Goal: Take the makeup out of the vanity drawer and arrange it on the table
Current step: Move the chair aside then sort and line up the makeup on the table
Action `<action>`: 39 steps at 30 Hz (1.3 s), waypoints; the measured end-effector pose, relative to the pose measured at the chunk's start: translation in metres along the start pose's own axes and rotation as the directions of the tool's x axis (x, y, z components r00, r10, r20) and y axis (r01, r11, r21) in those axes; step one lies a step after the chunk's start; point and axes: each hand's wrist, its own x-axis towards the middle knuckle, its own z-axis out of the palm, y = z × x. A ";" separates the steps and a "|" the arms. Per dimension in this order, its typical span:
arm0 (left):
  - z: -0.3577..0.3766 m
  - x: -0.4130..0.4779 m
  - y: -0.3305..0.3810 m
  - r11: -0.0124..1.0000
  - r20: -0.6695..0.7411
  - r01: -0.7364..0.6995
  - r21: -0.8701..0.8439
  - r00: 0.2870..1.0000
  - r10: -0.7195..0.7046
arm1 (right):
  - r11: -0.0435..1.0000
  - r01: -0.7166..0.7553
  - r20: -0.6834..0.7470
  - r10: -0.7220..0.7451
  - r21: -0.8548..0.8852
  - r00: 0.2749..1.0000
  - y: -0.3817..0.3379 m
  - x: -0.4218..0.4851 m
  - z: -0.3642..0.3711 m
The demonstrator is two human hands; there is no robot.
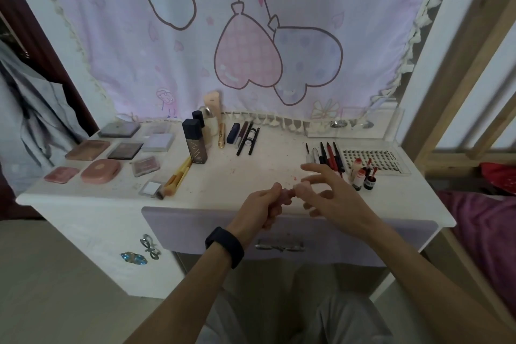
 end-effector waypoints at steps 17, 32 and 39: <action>0.003 0.000 -0.001 0.989 -0.028 -0.032 0.147 0.999 0.036 | 0.986 -0.155 0.026 0.154 0.054 0.988 0.000 0.002 0.001; 0.005 0.001 0.008 0.993 0.002 0.099 -0.056 0.995 -0.099 | 0.986 0.154 0.014 -0.154 -0.063 0.988 0.003 -0.003 -0.003; 0.002 0.001 0.003 0.995 -0.038 0.032 0.095 0.999 -0.028 | 0.998 -0.070 0.035 0.070 0.005 0.997 -0.004 0.000 -0.003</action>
